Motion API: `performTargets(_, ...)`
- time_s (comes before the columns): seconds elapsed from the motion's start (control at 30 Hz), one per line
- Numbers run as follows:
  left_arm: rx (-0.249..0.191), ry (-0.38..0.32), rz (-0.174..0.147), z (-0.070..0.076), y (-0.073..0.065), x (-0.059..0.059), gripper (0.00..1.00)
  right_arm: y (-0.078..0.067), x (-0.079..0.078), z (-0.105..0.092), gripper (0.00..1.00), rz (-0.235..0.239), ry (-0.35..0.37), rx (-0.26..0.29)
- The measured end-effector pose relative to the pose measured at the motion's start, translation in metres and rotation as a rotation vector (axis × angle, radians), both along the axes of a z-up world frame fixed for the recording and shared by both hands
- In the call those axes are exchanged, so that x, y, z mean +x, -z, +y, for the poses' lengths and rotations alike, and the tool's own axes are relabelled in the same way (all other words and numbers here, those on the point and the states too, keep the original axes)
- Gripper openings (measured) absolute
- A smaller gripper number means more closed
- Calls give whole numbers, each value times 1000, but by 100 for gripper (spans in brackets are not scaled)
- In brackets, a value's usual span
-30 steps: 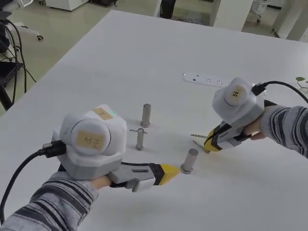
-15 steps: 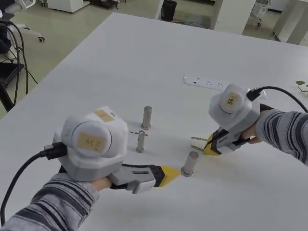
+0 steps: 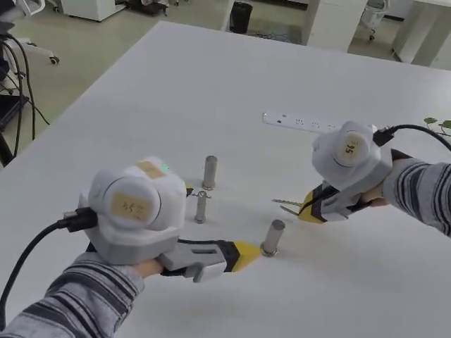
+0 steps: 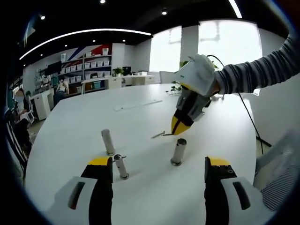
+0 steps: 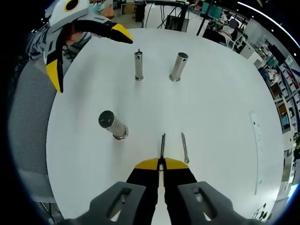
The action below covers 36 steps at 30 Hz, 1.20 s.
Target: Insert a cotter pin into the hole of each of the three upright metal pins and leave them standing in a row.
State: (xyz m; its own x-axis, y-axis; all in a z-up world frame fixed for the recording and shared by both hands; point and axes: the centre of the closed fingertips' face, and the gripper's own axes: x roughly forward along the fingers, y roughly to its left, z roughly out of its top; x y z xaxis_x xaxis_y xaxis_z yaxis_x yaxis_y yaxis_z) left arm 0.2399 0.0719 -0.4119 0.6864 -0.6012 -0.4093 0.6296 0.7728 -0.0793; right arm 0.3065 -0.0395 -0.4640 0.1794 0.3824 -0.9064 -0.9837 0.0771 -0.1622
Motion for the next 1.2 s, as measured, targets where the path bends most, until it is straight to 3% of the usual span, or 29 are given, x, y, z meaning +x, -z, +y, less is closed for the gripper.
performTargets(0.1,-14,17,13,-6,1,-2,77,-12,-5,1,0,-41,-24,16)
performTargets(0.47,-42,49,27,-18,0,-7,66,-38,-34,13,0,-114,-112,64)
performTargets(0.83,-141,74,62,-28,-6,-13,52,-46,-65,31,0,-161,-228,91)
performTargets(0.97,-186,78,91,-31,-7,-15,49,-47,-72,36,0,-175,-248,95)
performTargets(1.2,-277,80,129,-35,-9,-17,32,-51,-82,47,0,-196,-274,114)
